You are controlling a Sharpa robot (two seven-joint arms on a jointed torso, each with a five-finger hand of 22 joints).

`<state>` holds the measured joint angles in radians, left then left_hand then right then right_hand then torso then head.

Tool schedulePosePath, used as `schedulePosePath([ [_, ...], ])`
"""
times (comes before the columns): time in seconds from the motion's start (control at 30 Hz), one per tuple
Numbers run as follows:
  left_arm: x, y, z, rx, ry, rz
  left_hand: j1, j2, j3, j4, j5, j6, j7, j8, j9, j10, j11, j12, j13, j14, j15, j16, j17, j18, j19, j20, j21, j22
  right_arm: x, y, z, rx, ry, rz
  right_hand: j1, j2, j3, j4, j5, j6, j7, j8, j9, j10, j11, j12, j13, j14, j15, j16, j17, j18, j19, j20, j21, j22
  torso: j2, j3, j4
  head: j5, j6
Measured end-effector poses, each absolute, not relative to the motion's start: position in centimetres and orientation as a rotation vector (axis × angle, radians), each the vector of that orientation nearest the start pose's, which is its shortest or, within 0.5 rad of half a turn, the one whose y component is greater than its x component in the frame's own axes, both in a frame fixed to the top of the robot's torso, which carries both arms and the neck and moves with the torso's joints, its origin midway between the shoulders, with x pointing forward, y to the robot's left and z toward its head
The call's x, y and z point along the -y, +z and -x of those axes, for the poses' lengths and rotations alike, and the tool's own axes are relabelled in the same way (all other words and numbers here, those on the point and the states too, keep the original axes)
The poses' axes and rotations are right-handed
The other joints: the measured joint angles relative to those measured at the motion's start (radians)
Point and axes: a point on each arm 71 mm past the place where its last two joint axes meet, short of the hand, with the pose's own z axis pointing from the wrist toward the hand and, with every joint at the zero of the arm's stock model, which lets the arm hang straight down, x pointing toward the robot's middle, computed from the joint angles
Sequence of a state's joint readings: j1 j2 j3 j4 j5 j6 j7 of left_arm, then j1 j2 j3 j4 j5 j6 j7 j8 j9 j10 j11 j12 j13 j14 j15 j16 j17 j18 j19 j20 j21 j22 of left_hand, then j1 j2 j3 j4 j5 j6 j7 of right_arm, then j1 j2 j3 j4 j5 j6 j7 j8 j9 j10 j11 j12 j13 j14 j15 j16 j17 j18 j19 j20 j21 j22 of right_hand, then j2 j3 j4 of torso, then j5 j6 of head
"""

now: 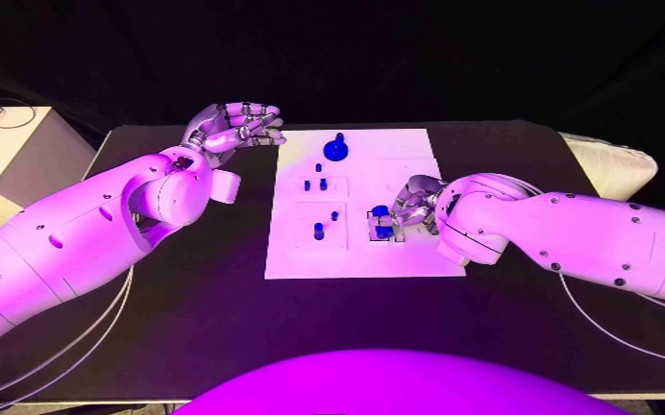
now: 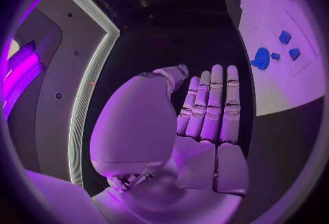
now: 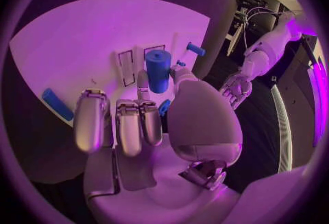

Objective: Assemble the parts on the task board

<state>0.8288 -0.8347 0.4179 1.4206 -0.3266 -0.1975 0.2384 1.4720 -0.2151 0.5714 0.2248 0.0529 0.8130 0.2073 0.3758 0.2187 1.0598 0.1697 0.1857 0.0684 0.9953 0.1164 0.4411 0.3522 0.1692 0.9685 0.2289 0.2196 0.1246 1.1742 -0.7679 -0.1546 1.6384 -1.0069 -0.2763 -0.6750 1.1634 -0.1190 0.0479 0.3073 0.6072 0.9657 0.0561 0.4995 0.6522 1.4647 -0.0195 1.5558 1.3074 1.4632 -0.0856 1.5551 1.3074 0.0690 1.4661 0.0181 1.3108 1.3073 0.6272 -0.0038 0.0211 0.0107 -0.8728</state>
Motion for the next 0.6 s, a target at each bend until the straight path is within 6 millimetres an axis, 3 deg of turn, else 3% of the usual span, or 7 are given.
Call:
schedulePosePath([
  [0.33, -25.45, -21.17, -49.34, -1.42, -1.483, 1.114, 0.0, 0.0, 0.0, 0.0, 0.0, 0.0, 0.0, 0.0, 0.0, 0.0, 0.0, 0.0, 0.0, 0.0, 0.0, 0.004, 0.0, 0.0, 0.0, 0.0, 0.0, 0.0, 16.46, -26.21, -43.54, -2.23, 0.393, -0.438, -0.011, -0.01, 0.01, -0.01, -0.014, 0.0, 0.0, 0.004, 0.0, 0.0, 0.0, -0.004, 0.0, 0.0, 0.0, 0.0, 0.0, 0.0, 0.0, 0.0, 0.0, 0.001, 0.0, 0.0006, -0.0006, 0.003, 0.0],
  [0.6, -25.48, -21.16, -49.32, -1.421, -1.482, 1.114, 0.0, 0.0, 0.0, 0.0, 0.0, 0.0, 0.0, 0.0, 0.0, 0.0, 0.0, 0.0, 0.0, 0.0, 0.0, 0.004, 0.001, 0.0, 0.0, 0.0, 0.0, 0.0, 16.39, -26.37, -43.63, -2.228, 0.388, -0.429, -0.029, -0.029, 0.017, -0.016, -0.069, 0.006, -0.006, 0.004, 0.008, 0.0, 0.0, -0.004, 0.0, 0.0, 0.0, 0.0, 0.0, 0.0, 0.0, 0.0, 0.0, 0.001, 0.0, 0.0007, -0.0003, 0.004, 0.0],
])
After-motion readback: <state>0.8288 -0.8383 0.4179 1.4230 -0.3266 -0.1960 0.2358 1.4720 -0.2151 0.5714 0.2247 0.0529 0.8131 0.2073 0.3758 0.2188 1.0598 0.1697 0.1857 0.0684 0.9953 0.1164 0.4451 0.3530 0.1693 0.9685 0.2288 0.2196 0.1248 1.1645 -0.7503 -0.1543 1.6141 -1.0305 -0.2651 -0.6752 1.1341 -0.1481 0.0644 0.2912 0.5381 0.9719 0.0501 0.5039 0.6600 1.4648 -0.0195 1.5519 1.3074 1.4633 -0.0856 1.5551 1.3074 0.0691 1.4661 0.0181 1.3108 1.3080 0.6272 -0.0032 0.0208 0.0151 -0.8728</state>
